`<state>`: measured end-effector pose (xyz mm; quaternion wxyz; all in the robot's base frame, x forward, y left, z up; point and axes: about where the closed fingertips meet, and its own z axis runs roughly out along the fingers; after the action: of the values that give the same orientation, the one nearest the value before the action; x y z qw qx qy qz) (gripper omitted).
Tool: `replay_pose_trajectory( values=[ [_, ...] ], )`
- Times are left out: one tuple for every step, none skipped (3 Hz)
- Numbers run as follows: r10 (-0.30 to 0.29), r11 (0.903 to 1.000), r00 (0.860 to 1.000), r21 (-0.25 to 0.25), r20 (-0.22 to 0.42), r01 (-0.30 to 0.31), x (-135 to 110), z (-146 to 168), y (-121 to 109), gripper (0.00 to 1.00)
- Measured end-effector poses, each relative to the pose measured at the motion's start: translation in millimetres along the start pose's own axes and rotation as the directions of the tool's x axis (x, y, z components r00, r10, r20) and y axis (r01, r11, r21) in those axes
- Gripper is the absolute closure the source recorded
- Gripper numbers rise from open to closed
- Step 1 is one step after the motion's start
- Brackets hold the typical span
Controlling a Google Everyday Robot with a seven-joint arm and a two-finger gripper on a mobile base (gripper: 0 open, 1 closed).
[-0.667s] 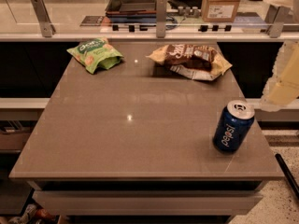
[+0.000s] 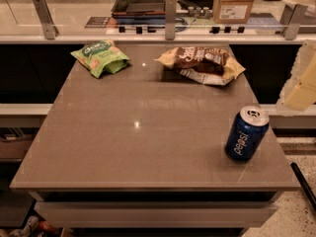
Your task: Move pepsi can near green rice chip bag
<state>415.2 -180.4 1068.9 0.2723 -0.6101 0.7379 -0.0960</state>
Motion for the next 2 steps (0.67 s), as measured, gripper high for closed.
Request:
replay_pose_trajectory(
  values=[
    [0.026, 0.9993, 0.993, -0.028, 0.111, -0.023, 12, 8, -6, 0.0],
    [0.066, 0.9959, 0.973, -0.075, 0.223, -0.051, 25, 27, -13, 0.0]
  ],
)
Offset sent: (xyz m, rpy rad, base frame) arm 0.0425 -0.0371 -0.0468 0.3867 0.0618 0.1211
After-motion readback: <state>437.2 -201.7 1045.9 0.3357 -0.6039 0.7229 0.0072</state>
